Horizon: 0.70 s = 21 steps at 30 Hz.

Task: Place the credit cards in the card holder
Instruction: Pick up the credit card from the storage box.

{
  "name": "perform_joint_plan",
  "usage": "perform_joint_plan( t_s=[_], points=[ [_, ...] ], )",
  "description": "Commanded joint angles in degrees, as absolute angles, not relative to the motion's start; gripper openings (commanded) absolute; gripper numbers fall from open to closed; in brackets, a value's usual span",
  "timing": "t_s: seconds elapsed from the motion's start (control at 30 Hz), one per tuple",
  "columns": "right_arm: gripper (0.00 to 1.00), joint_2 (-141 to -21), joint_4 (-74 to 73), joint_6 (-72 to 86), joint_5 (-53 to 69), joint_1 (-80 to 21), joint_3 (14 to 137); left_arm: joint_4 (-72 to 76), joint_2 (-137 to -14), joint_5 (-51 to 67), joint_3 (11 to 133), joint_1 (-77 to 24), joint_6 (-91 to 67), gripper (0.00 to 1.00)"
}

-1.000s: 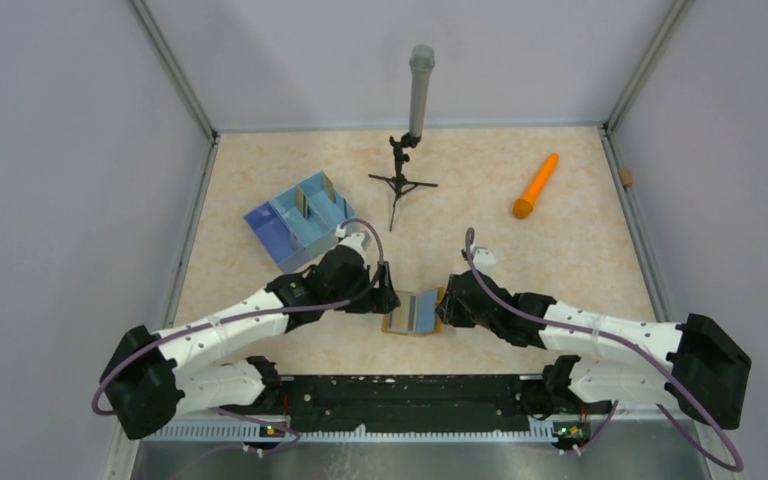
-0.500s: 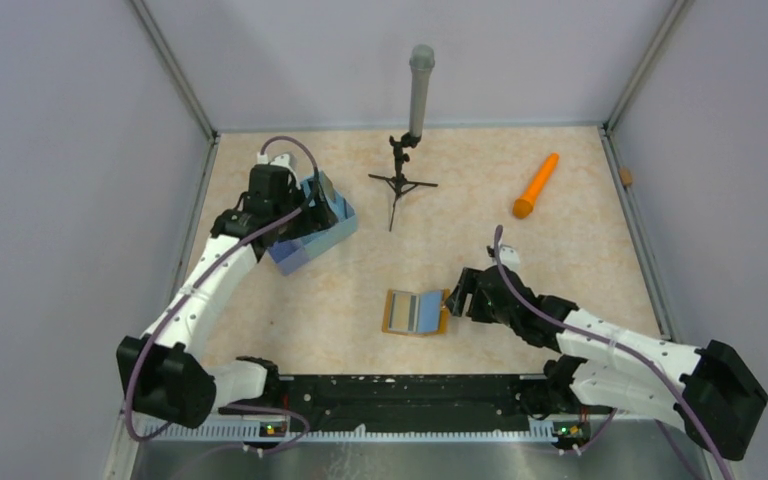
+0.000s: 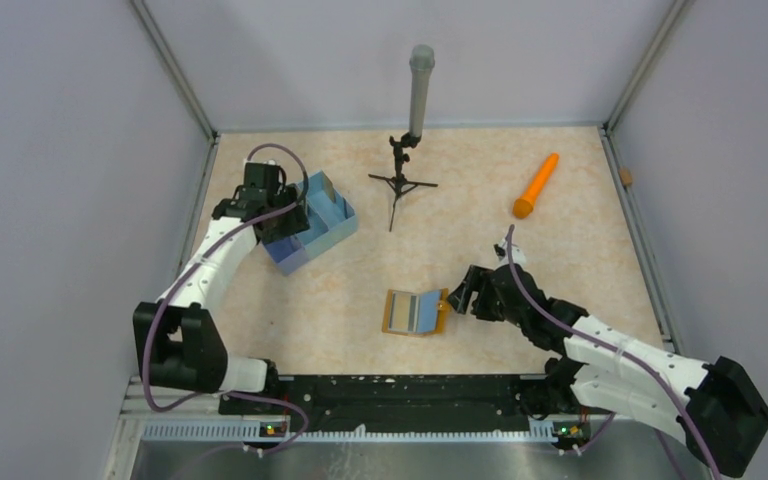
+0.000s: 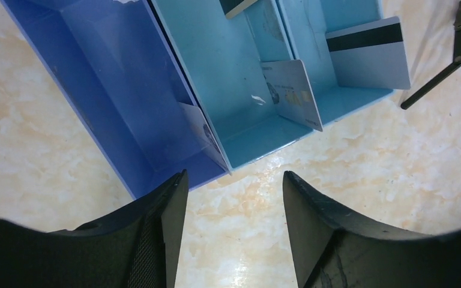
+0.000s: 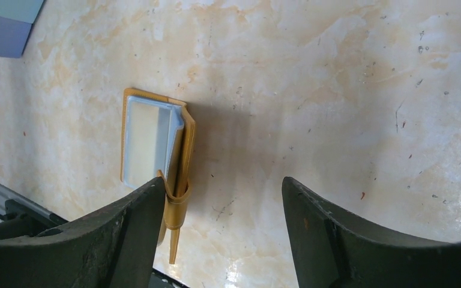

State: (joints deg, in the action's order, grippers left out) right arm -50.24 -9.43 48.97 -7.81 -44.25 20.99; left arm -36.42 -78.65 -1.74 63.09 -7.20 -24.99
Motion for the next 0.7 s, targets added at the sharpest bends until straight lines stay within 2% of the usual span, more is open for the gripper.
perform_joint_plan(
  t_s=[0.0,0.23,0.57,0.67],
  points=[
    [0.69,-48.7,-7.0,47.7,-6.4,-43.2,20.4,-34.9,-81.1,-2.7,62.6,-6.0,-23.0,0.62],
    [0.68,-47.4,-7.5,47.9,-6.5,-43.1,20.3,-34.7,-84.5,-1.2,63.0,-4.1,-22.3,0.56],
    [0.67,-47.4,-7.3,48.0,-6.3,-43.0,19.9,-34.6,-86.0,-0.3,63.6,-3.3,-21.9,0.42],
    [0.67,-47.4,-7.2,48.0,-6.2,-43.0,19.9,-34.7,-86.4,-0.3,63.5,-3.2,-21.8,0.41]
  ],
)
